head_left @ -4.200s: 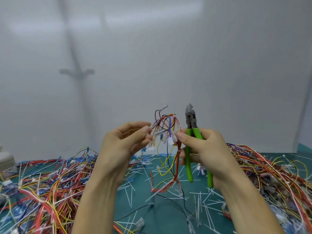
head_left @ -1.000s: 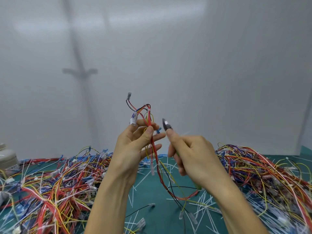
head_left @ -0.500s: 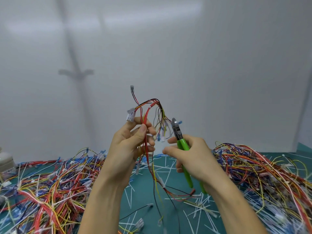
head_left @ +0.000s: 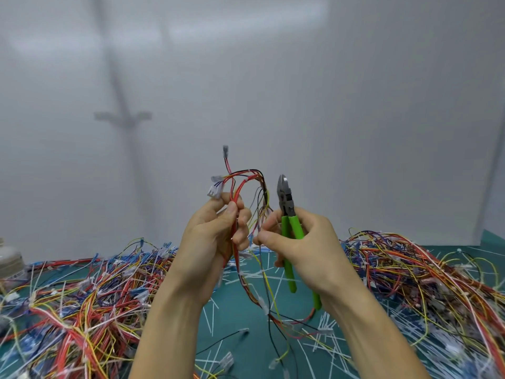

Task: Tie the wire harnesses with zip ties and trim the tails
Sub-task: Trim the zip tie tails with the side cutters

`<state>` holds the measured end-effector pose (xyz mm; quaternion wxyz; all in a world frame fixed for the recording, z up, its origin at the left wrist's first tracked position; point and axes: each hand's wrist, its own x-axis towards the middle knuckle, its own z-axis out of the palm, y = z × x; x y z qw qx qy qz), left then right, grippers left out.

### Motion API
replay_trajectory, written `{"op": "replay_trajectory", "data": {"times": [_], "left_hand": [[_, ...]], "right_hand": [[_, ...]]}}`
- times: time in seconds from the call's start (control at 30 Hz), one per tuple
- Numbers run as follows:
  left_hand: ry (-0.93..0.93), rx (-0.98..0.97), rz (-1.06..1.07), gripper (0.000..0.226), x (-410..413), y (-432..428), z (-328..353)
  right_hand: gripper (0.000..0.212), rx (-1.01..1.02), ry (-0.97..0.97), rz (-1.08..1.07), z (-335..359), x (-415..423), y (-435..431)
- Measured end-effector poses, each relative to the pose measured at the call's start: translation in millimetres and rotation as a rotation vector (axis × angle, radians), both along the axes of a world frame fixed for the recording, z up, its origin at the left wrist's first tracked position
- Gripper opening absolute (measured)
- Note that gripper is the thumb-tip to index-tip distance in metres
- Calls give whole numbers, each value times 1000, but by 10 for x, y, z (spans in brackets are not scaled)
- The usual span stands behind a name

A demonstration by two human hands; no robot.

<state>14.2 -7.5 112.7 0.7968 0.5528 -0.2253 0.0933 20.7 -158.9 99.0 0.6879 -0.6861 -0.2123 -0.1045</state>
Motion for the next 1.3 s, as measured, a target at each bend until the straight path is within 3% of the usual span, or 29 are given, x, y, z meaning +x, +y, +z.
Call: {"op": "replay_trajectory", "data": {"times": [0.1, 0.2, 0.33, 0.47, 0.63, 0.77, 1.0, 1.07, 1.13, 1.23, 1.3], "left_hand": [[53, -3, 60, 5, 8, -11, 5], [93, 48, 172, 18, 33, -3, 4], [155, 261, 323, 28, 55, 52, -38], [195, 355, 184, 59, -11, 47, -37], [163, 465, 1, 59, -100, -78, 15], [185, 412, 26, 67, -84, -162, 1], [182, 254, 148, 59, -20, -174, -26], [177, 233, 232, 48, 14, -156, -41], [182, 172, 281, 52, 48, -118, -54], [197, 56, 309, 54, 63, -55, -49], [192, 61, 341, 48, 55, -31, -40]], "right_hand": [[17, 46, -34, -19, 17, 8, -32], [19, 69, -70, -34, 43, 7, -90], [18, 152, -104, -56, 67, 15, -170], [18, 203, -131, -67, 85, 19, -183], [24, 202, -164, -100, 58, 30, -119], [20, 109, -156, -146, 12, 46, -92], [8, -86, -132, -302, 0, 53, -127], [15, -168, -144, -389, 23, 39, -147], [20, -263, -176, -450, 56, 12, -168], [19, -331, -201, -438, 81, 2, -182], [32, -370, -215, -451, 73, 25, -199]]}}
